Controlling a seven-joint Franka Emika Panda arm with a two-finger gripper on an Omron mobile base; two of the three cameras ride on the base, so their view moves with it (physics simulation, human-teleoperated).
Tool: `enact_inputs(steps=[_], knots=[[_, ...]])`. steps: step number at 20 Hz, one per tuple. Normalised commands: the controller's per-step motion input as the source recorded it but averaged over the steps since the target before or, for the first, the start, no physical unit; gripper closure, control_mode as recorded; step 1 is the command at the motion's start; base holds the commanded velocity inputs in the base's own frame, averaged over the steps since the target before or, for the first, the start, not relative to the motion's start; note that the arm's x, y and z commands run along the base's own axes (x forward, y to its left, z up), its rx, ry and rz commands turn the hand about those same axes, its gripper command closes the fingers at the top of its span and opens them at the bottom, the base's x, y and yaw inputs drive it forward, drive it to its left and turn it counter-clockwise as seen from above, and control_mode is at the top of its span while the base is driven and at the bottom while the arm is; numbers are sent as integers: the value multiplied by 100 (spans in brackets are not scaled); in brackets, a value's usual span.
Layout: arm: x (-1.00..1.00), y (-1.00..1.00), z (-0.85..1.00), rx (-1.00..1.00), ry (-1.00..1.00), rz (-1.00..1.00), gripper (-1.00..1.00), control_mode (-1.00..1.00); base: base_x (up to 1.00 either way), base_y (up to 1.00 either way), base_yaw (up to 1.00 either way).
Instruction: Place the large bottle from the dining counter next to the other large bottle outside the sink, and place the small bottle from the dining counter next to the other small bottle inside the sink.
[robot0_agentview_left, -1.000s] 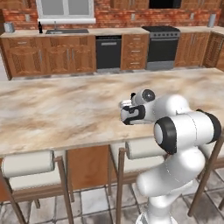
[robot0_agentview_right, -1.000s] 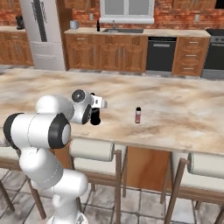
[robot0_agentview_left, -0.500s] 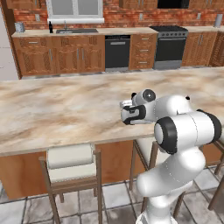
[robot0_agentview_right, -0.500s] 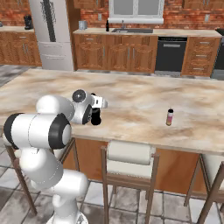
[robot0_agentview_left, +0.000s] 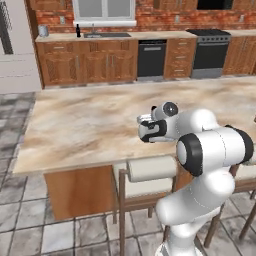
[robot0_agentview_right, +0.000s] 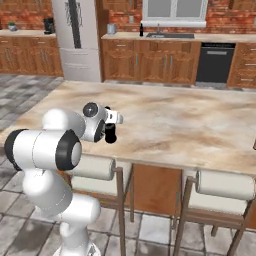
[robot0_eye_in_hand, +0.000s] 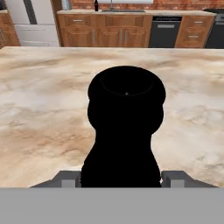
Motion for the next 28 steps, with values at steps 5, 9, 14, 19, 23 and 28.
enact_inputs(steps=[5,9,14,19,23,28], knots=[[0,0,0,0,0,0,100,100,0,100,2],[0,0,0,0,0,0,100,100,0,100,2],[0,0,0,0,0,0,100,100,0,100,3],[0,0,0,0,0,0,100,100,0,100,4],[0,0,0,0,0,0,100,100,0,100,4],[0,0,0,0,0,0,100,100,10,96,3]])
